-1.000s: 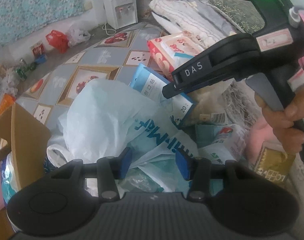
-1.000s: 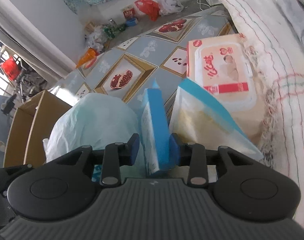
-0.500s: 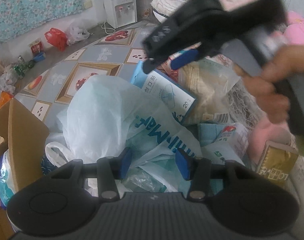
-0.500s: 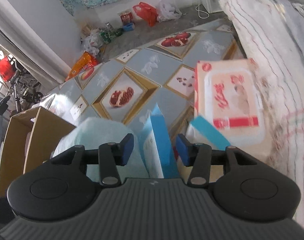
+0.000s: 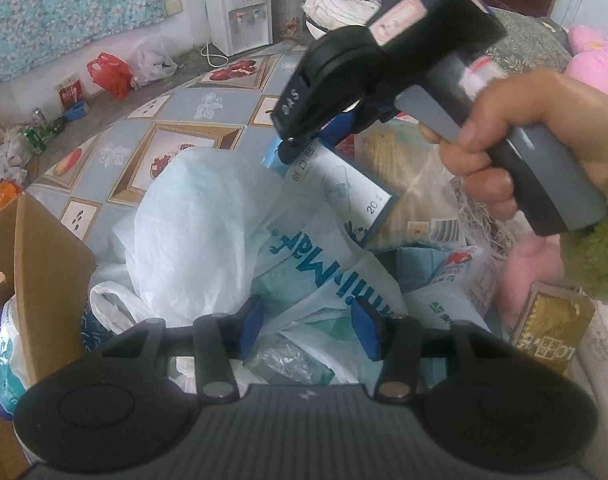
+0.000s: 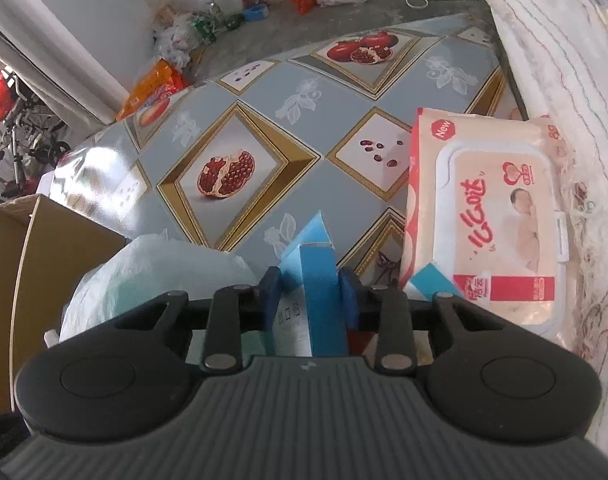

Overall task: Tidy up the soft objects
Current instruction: 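Lift the blue bandage box out of the pile with the right tool, then lower the bandage box beside the wipes packet and open the right tool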

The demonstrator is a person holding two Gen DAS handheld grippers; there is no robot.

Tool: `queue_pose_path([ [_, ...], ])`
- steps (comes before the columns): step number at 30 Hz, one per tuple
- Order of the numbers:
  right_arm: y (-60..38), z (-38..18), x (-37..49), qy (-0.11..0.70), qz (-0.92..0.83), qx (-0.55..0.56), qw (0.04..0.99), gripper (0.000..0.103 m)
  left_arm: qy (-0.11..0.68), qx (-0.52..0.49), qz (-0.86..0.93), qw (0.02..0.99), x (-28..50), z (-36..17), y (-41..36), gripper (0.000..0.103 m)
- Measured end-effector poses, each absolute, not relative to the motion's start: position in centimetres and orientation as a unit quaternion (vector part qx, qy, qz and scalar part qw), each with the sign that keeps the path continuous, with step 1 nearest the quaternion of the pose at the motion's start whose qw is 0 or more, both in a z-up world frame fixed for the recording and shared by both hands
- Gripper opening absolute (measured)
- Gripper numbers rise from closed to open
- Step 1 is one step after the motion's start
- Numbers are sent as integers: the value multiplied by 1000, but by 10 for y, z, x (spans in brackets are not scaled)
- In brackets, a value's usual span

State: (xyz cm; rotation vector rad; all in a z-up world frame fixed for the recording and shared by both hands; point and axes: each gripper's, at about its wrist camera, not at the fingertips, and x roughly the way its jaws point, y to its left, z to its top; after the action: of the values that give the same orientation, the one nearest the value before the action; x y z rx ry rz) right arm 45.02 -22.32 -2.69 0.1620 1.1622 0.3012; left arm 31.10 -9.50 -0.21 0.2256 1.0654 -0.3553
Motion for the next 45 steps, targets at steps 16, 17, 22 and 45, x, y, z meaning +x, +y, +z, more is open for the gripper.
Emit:
queue_pose_path([
  [16, -333, 19, 344, 411, 163, 241, 864, 19, 475, 73, -227, 847, 293, 18, -118, 71],
  [17, -339, 17, 335, 406, 163, 253, 863, 19, 474, 71, -238, 845, 291, 19, -123, 74],
  [22, -361, 12, 306, 386, 166, 301, 857, 19, 462, 74, -276, 840, 278, 27, -147, 86],
  [45, -285, 119, 237, 317, 305, 275, 855, 19, 394, 54, -210, 893, 202, 101, -74, 86],
])
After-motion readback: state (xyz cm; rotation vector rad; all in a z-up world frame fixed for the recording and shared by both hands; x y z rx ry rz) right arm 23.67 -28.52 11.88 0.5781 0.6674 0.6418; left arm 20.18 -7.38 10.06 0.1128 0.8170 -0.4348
